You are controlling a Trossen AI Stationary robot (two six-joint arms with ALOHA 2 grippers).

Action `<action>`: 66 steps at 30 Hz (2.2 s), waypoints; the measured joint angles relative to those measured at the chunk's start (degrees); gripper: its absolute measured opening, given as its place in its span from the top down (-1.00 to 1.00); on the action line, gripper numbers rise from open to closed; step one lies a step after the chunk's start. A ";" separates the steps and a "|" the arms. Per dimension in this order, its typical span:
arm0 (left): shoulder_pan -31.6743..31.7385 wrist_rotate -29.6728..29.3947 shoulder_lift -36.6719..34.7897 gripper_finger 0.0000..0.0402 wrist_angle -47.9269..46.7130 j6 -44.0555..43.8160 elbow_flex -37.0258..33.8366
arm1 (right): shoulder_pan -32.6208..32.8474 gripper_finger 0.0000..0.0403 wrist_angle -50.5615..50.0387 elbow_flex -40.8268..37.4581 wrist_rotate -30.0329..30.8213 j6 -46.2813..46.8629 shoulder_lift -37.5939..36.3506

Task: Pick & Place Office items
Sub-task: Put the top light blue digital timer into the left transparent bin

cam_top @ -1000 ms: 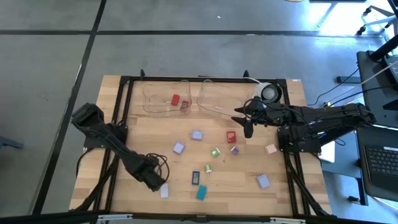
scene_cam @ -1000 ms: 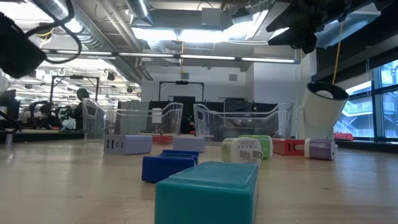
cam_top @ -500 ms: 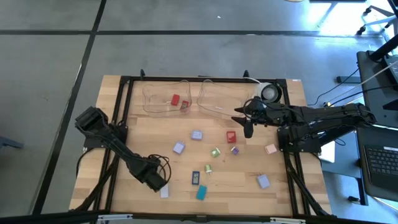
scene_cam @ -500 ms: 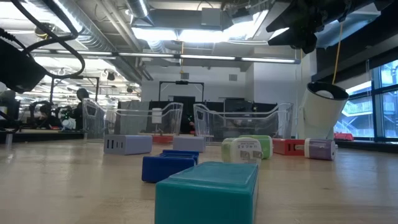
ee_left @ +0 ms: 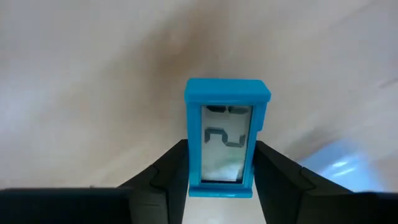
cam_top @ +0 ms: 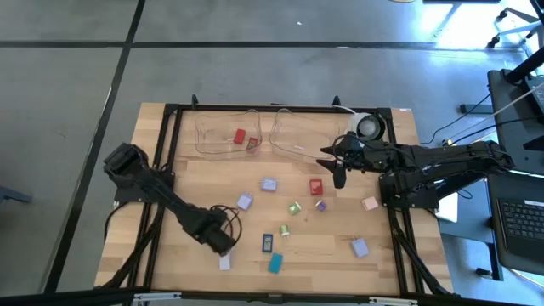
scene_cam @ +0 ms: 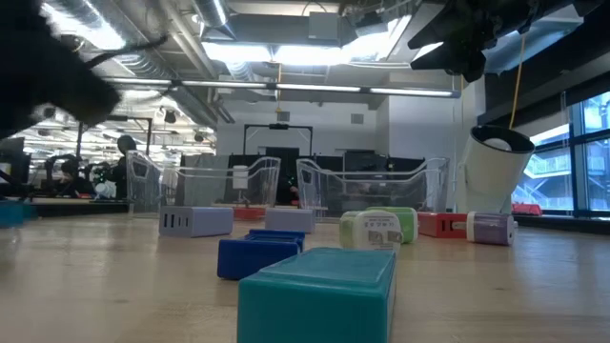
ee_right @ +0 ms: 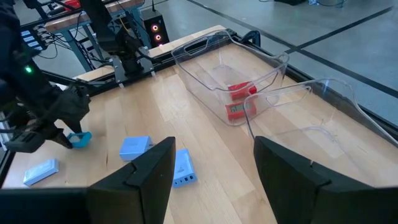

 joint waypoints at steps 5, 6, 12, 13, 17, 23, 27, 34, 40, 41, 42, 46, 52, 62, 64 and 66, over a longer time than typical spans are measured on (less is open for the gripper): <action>5.49 -15.13 -2.68 0.25 0.05 10.79 4.48 | 0.00 -0.10 -0.01 0.00 0.00 0.13 0.01; 6.86 -18.69 -3.19 0.25 0.15 12.94 5.48 | 0.00 -0.10 0.01 0.00 0.00 0.15 0.01; 16.76 -33.54 -5.87 0.27 3.06 24.92 12.54 | 0.00 -0.10 0.01 0.00 0.00 0.16 0.01; 18.37 -34.87 -6.33 0.27 5.06 28.20 13.57 | 0.00 -0.10 0.01 0.00 0.00 0.27 0.01; 23.20 -35.92 -7.14 0.27 17.72 45.90 16.71 | 0.00 -0.10 0.02 0.00 0.00 2.82 0.01; 27.09 -28.09 -7.17 0.26 38.91 67.38 17.69 | 0.00 -0.10 0.01 0.00 0.00 6.37 0.01; 28.65 -25.57 -7.18 0.26 45.55 73.30 17.69 | 0.00 -0.10 0.01 0.00 -0.04 7.93 0.01; 31.07 -25.56 -7.17 0.25 47.82 75.39 17.69 | 0.00 -0.10 -0.85 0.00 -0.17 7.92 0.01; 34.87 -25.55 -7.17 0.26 41.15 69.88 17.69 | 0.00 -0.10 -0.93 0.00 -0.11 7.64 0.01; 35.71 -25.50 -7.17 0.26 39.33 69.25 17.69 | 0.00 -0.10 -0.95 0.00 0.00 7.60 0.01; 36.64 -25.18 -7.17 0.26 37.20 68.77 17.69 | 0.00 -0.10 -0.93 0.00 0.00 7.52 0.01; 41.36 -22.28 -7.17 0.26 27.88 67.13 17.69 | 0.00 -0.10 -0.94 0.00 1.39 7.50 0.01; 49.45 -18.47 -7.17 0.26 12.56 67.03 17.69 | 0.00 -0.10 -0.95 0.00 4.77 7.48 0.01; 60.54 -11.41 -7.17 0.26 2.46 73.63 10.92 | 0.00 -0.10 -0.95 0.00 12.47 7.48 0.01; 62.40 -10.44 -7.14 0.26 2.59 73.37 8.10 | 0.00 -0.10 -0.95 0.00 12.95 7.45 0.01; 63.99 -9.93 -7.13 0.26 2.81 71.71 5.66 | 0.00 -0.10 -0.95 0.00 13.77 7.43 0.01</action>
